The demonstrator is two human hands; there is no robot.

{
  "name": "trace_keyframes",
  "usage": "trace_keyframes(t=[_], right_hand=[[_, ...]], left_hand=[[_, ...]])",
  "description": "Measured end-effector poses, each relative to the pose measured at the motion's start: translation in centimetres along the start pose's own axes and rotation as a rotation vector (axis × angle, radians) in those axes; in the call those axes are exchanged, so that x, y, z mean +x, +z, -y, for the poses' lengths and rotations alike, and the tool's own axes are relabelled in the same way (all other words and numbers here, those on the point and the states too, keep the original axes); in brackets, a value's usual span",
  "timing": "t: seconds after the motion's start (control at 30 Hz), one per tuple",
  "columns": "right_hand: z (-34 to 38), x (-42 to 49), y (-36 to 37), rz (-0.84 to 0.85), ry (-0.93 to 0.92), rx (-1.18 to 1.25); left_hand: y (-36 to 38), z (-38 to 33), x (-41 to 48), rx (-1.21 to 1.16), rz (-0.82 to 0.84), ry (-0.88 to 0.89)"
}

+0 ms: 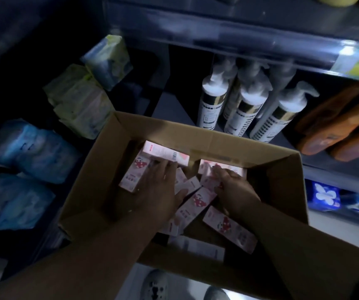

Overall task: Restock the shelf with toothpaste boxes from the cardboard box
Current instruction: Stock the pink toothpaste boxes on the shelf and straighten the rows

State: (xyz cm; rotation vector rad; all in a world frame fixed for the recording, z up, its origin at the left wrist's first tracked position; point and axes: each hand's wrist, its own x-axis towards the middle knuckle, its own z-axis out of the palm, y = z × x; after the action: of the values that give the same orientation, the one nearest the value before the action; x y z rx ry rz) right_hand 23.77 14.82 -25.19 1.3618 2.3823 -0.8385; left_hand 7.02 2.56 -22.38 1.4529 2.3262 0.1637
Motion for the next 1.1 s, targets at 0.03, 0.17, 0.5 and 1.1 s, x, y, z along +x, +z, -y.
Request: trace_keyframes(t=[0.03, 0.17, 0.5, 1.1], right_hand=[[-0.1, 0.2, 0.4, 0.011, 0.021, -0.003], [0.3, -0.3, 0.1, -0.052, 0.024, -0.003], [7.6, -2.8, -3.0, -0.072, -0.180, 1.013], [-1.3, 0.6, 0.8, 0.021, 0.055, 0.014]], left_hand=[[0.3, 0.3, 0.0, -0.010, 0.019, -0.005], [0.4, 0.7, -0.5, -0.073, 0.057, -0.018], [-4.5, -0.8, -0.1, -0.763, 0.051, -0.166], [-0.2, -2.1, 2.8, -0.974, 0.048, -0.275]])
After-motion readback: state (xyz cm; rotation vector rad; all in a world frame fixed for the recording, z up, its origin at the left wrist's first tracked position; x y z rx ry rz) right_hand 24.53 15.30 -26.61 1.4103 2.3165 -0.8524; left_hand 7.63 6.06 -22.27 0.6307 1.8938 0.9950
